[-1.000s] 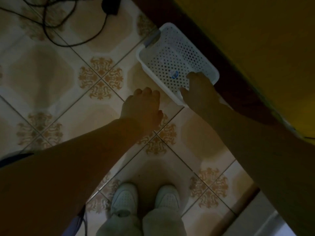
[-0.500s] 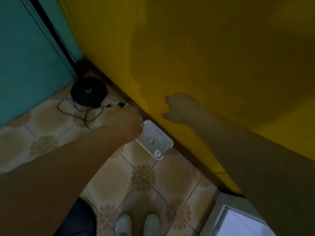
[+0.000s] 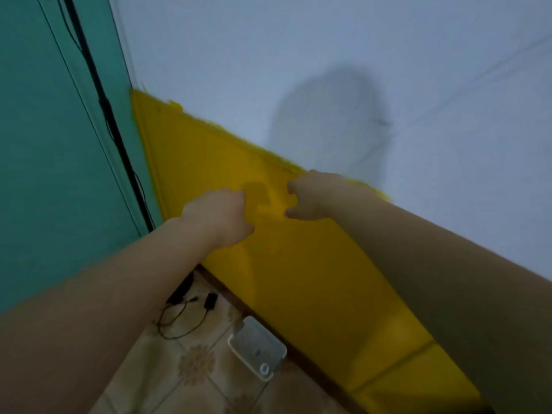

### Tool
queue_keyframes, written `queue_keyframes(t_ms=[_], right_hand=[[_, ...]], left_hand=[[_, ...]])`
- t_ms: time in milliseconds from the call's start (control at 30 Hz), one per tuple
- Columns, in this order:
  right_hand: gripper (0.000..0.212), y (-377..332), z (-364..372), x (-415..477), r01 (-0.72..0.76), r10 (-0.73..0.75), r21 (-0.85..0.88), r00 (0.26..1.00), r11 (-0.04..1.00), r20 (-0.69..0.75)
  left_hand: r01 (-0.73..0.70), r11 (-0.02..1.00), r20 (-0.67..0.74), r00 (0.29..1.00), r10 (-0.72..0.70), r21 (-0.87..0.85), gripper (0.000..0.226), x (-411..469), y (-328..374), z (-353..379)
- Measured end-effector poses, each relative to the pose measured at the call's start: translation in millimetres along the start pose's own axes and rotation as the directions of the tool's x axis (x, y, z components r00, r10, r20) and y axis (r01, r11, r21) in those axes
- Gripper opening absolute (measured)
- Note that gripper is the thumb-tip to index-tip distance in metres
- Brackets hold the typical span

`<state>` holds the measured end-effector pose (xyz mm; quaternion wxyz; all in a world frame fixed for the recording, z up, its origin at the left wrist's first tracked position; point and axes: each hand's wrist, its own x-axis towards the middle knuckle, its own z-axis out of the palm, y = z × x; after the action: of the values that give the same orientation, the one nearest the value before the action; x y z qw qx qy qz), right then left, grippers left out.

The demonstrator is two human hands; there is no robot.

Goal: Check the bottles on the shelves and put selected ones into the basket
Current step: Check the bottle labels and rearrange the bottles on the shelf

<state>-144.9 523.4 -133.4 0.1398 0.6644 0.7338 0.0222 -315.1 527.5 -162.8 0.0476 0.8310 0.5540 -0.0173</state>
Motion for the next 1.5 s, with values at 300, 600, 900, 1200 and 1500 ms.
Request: queue_keyframes(t_ms=[300, 600, 900, 1200, 1500], right_hand=[[0.045, 7.6, -90.2, -147.3, -0.179, 0.182, 0.052, 0.98, 0.983, -0.082], [0.041, -11.0, -113.9, -315.5, -0.391, 0.409, 0.145, 0.904, 0.909, -0.126], [0.039, 48.6, -106.1, -528.0, -0.686, 0.705, 0.166, 0.698, 0.709, -0.127], [0.034, 123.4, -53.2, -734.6, -0.861, 0.873, 0.148, 0.485, 0.487, -0.052], [0.021, 213.3, -11.1, -844.4, -0.869, 0.875, 0.102, 0.482, 0.485, -0.048]], left_hand=[[-0.116, 0.993, -0.154, 0.981, 0.114, -0.004, 0.045, -96.7, 49.4, -112.5], [-0.408, 0.913, -0.196, 0.898, 0.395, -0.029, 0.054, -204.6, 131.0, -155.8], [-0.723, 0.683, -0.203, 0.687, 0.698, -0.101, 0.056, -326.3, 290.2, -174.2], [-0.884, 0.456, -0.225, 0.467, 0.855, -0.101, 0.044, -449.1, 477.1, -161.6], [-0.853, 0.47, -0.201, 0.513, 0.835, -0.225, 0.057, -491.5, 605.7, -126.4]])
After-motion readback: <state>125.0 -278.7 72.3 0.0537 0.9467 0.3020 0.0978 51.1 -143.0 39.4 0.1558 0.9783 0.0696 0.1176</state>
